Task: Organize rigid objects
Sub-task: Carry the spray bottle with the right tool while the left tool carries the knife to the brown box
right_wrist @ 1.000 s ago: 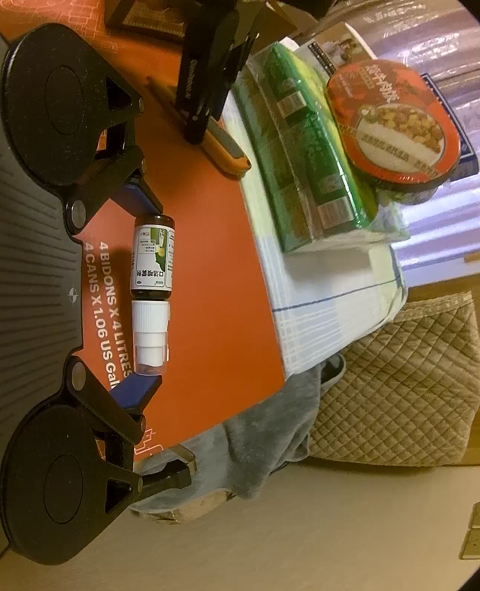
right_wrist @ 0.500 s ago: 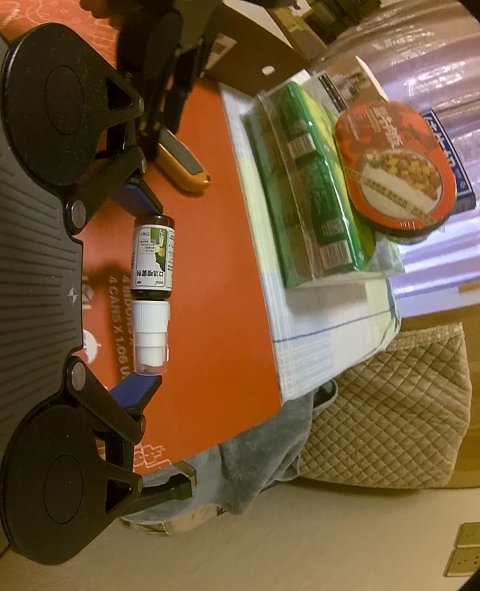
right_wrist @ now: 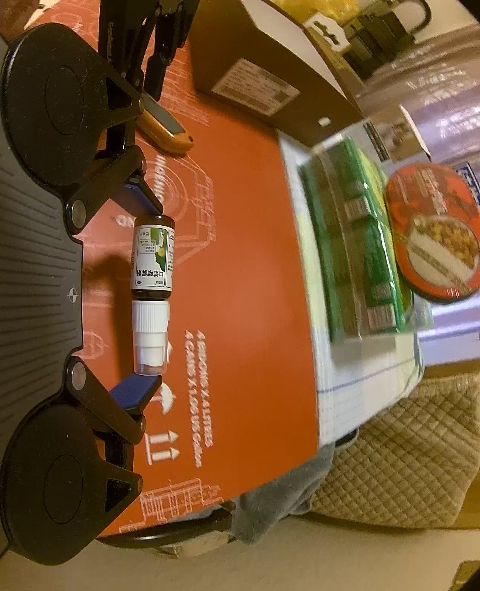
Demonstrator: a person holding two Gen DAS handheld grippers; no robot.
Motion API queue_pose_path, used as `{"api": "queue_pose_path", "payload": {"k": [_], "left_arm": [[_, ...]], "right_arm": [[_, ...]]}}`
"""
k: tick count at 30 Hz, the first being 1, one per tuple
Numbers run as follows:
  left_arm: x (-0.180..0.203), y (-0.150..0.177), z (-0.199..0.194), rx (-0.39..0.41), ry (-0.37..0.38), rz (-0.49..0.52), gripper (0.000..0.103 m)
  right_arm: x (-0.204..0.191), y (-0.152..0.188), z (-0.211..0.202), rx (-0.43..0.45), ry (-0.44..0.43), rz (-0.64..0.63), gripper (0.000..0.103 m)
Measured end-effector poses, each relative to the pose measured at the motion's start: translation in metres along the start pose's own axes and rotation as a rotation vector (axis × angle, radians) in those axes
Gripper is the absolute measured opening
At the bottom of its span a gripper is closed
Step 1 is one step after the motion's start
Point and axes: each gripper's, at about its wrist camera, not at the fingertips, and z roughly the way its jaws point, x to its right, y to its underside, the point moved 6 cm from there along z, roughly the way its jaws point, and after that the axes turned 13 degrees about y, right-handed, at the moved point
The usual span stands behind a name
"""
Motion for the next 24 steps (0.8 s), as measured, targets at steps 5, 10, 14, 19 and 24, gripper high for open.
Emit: {"api": "queue_pose_path", "payload": {"k": [5, 10, 14, 19, 24], "left_arm": [[-0.004, 0.016, -0.011, 0.022, 0.031, 0.005, 0.038], [0.001, 0.030, -0.014, 0.042, 0.015, 0.082, 0.045], [0.002, 0.032, -0.009, 0.062, 0.008, 0.102, 0.044], [0.004, 0.029, -0.006, 0.098, 0.025, 0.134, 0.043], [-0.002, 0.025, -0.006, 0.119, 0.042, 0.107, 0.032]], "right_arm": [[-0.010, 0.008, -0.003, -0.008, -0.017, -0.026, 0.086], [-0.017, 0.014, -0.005, -0.014, -0.027, -0.043, 0.086], [-0.020, 0.017, -0.008, -0.016, -0.030, -0.058, 0.086], [-0.022, 0.022, -0.011, -0.020, -0.026, -0.064, 0.086], [-0.023, 0.025, -0.014, -0.024, -0.019, -0.060, 0.086]]}}
